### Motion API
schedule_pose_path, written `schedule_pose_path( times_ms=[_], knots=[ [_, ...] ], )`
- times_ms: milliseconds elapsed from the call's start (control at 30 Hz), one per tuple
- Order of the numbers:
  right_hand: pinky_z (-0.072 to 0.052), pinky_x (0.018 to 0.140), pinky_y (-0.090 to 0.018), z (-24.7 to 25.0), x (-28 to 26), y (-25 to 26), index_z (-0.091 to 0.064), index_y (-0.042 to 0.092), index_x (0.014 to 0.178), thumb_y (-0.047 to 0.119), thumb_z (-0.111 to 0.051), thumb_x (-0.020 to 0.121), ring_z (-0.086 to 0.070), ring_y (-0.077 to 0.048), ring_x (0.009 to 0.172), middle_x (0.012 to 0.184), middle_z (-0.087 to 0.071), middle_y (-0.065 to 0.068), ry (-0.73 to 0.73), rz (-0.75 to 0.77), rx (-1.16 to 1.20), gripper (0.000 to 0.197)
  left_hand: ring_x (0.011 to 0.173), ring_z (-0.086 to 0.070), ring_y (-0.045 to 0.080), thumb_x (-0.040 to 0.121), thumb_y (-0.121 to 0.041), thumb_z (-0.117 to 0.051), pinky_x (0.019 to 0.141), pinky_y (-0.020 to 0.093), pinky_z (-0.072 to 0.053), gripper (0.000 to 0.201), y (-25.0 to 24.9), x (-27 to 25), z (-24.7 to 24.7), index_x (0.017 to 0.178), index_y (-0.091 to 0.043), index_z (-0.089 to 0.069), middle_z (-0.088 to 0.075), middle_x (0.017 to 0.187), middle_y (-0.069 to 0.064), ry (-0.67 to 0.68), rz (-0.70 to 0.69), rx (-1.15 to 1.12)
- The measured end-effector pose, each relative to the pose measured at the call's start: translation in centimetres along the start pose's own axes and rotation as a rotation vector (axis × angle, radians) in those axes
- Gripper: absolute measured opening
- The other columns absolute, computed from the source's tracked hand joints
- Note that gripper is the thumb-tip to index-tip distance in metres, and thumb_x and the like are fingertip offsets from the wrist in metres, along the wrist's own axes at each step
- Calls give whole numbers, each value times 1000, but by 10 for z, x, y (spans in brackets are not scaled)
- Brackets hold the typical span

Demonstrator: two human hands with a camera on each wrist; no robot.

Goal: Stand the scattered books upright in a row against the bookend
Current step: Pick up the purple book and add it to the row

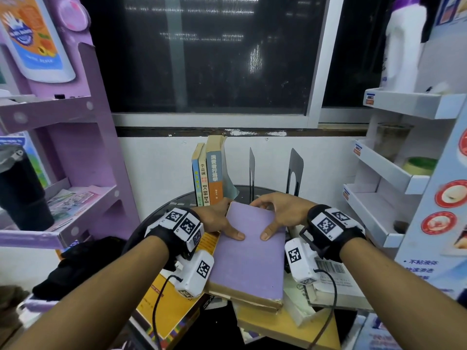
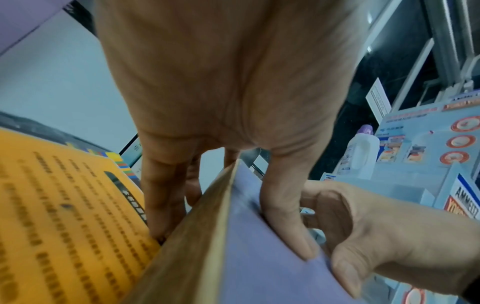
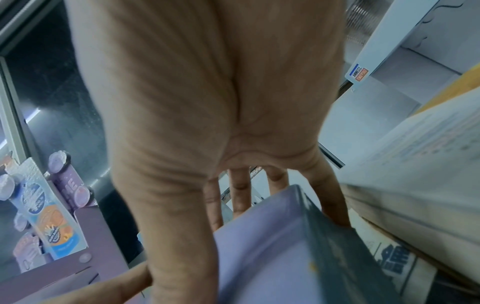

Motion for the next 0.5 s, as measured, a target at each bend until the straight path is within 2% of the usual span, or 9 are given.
schedule_pose_path(
  times_ms=[100,167,267,300,400,433,500],
  knots=[
    [-48,81,-18,2,-3,5,-58,24,126,15,-92,59,-57,-8,100,106,-59,12,-18,33,49,76,122,-49,28,67,-3,-83,98,50,-47,94,1,-3,3,141,-21,-27,-49,129,4,-5,-39,-140],
    [-47,85,-17,2,-5,7,-58,24,125,14,-93,57,-56,-3,101,108,-59,15,-58,40,92,77,121,-49,28,68,0,-82,98,49,-47,93,-1,-7,5,140,-22,-25,-49,128,4,-6,-68,-175],
    [-48,100,-31,0,-5,1,-54,23,130,23,-95,54,-55,-10,114,123,-58,9,-87,-2,131,86,120,-52,29,70,3,-79,95,48,-50,93,1,-12,7,139,-26,-23,-53,125,4,5,-78,-225],
    [-49,100,-36,-3,-6,-4,-52,23,130,28,-95,53,-56,-14,116,127,-58,6,-66,-46,153,89,118,-53,28,70,4,-79,94,48,-50,91,2,-14,8,137,-26,-25,-55,122,2,7,-85,-236],
    [-56,85,-53,-14,-9,-14,-57,21,119,41,-94,41,-66,-28,107,119,-65,-7,13,-169,278,89,120,-52,27,70,1,-80,98,49,-47,92,2,-20,10,140,-25,-25,-56,120,1,-9,-112,-216],
    [-56,83,-56,-15,-11,-14,-59,18,117,39,-94,43,-67,-31,105,116,-66,-11,26,-184,295,84,120,-51,26,70,1,-80,98,48,-48,95,1,-22,11,143,-24,-24,-55,120,0,-17,-121,-211],
    [-57,82,-53,-15,-14,-10,-61,14,115,30,-93,56,-67,-33,104,115,-67,-13,34,-183,304,69,115,-51,23,73,5,-76,92,40,-51,93,-1,-26,12,144,-21,-22,-54,110,-5,-34,-138,-240]
  ],
)
Point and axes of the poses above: each hand's wrist, its own x-axis towards the middle knuckle, its own z-axis out of the back of the hand, y = z × x, the point moved 7 cm from there along x, towards the middle knuckle
